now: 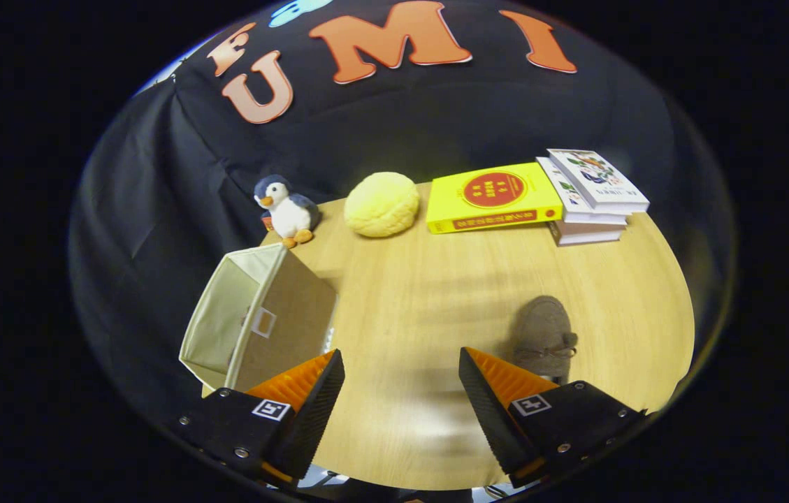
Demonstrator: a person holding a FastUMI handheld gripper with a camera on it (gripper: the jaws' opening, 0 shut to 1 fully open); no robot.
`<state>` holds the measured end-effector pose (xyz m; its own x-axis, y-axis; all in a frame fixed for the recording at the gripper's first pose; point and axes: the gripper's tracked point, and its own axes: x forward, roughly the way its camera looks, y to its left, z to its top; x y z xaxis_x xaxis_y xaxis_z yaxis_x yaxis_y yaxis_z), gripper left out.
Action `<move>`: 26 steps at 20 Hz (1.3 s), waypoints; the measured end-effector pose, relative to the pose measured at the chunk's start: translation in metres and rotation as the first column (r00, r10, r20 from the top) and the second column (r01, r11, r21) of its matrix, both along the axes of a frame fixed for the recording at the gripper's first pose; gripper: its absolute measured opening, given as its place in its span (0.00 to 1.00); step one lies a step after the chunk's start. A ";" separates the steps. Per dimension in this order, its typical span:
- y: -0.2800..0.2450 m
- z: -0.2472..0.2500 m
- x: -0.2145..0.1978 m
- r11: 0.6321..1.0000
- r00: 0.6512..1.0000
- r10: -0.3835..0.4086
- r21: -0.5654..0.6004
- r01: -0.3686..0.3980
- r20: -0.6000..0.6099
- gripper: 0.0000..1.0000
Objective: Open the storage box then place both shoes into the box .Put the left shoe in first, then the right shoe, with the right side of both shoes facing outward in a uniform manner.
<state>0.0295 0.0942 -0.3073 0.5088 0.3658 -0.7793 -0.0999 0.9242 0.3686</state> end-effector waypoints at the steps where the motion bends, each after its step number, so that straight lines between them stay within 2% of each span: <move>1: -0.014 -0.007 -0.003 1.000 1.000 -0.010 -0.015 0.010 -0.008 0.98; 6: -0.072 -0.046 -0.029 0.995 0.995 -0.065 -0.075 0.060 -0.072 0.97; 9: -0.096 -0.068 -0.030 0.990 0.992 -0.097 -0.106 0.088 -0.083 0.96; 14: -0.120 -0.111 -0.028 0.982 0.985 -0.120 -0.163 0.099 -0.124 0.83; 18: -0.133 -0.134 -0.014 0.974 0.983 -0.150 -0.187 0.128 -0.109 0.66; 19: -0.134 -0.136 -0.008 0.974 0.982 -0.158 -0.178 0.139 -0.101 0.59; 22: -0.129 -0.144 -0.003 0.976 0.983 -0.146 -0.179 0.126 -0.107 0.45; 23: -0.125 -0.146 -0.004 0.978 0.984 -0.136 -0.176 0.115 -0.111 0.36; 24: -0.125 -0.147 -0.004 0.975 0.984 -0.140 -0.188 0.117 -0.112 0.31; 25: -0.128 -0.147 -0.001 0.971 0.983 -0.145 -0.204 0.121 -0.109 0.18; 26: -0.127 -0.147 -0.003 0.971 0.983 -0.148 -0.206 0.123 -0.113 0.13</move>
